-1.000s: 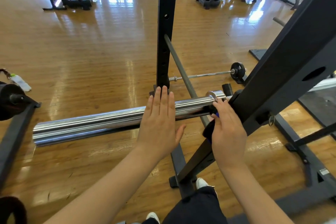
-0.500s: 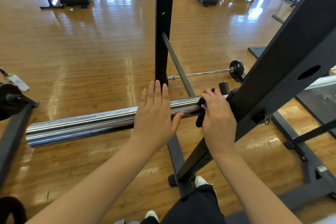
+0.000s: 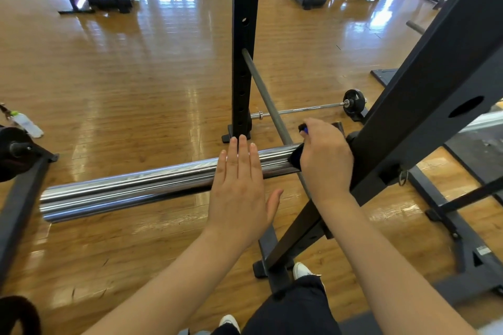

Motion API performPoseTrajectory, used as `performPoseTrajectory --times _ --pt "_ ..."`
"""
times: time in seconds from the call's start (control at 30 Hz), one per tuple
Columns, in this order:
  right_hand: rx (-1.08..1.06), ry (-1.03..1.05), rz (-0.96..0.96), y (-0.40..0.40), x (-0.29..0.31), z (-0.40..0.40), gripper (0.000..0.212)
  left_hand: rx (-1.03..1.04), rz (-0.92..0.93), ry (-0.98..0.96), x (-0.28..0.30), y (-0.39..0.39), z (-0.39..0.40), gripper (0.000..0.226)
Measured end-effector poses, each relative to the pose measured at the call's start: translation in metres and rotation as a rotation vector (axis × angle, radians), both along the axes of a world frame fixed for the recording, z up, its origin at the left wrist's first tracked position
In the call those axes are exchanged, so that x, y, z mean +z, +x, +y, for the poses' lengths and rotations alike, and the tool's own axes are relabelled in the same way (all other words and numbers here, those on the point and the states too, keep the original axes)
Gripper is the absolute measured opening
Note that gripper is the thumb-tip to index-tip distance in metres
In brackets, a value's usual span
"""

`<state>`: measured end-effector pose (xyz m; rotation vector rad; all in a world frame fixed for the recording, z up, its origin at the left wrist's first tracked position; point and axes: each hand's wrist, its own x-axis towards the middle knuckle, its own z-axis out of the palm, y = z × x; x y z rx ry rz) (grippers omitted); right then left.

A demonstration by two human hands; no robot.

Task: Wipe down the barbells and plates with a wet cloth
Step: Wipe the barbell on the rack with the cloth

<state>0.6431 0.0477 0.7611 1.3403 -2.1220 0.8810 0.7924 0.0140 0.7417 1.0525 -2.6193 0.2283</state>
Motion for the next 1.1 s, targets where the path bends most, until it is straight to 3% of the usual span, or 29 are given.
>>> performPoseTrajectory --times 0.17,0.5,0.73,0.9,1.1 --pt "-0.056 0.052 0.036 0.007 -0.018 0.017 0.028 0.004 0.019 0.012 0.016 -0.009 -0.025 0.078" --pt "0.134 -0.057 -0.033 0.008 -0.005 0.039 0.035 0.01 0.015 0.002 0.011 -0.007 -0.031 0.075" --pt "0.045 0.111 0.009 0.005 -0.022 0.021 0.036 0.001 -0.002 -0.07 -0.005 0.003 -0.004 0.079" --pt "0.149 0.14 -0.012 0.0 -0.047 0.048 0.048 -0.031 0.026 -0.003 -0.001 0.007 0.007 0.077" --pt "0.177 0.027 -0.112 0.007 -0.021 0.048 0.044 0.0 0.041 0.044 0.011 -0.002 -0.019 0.077"
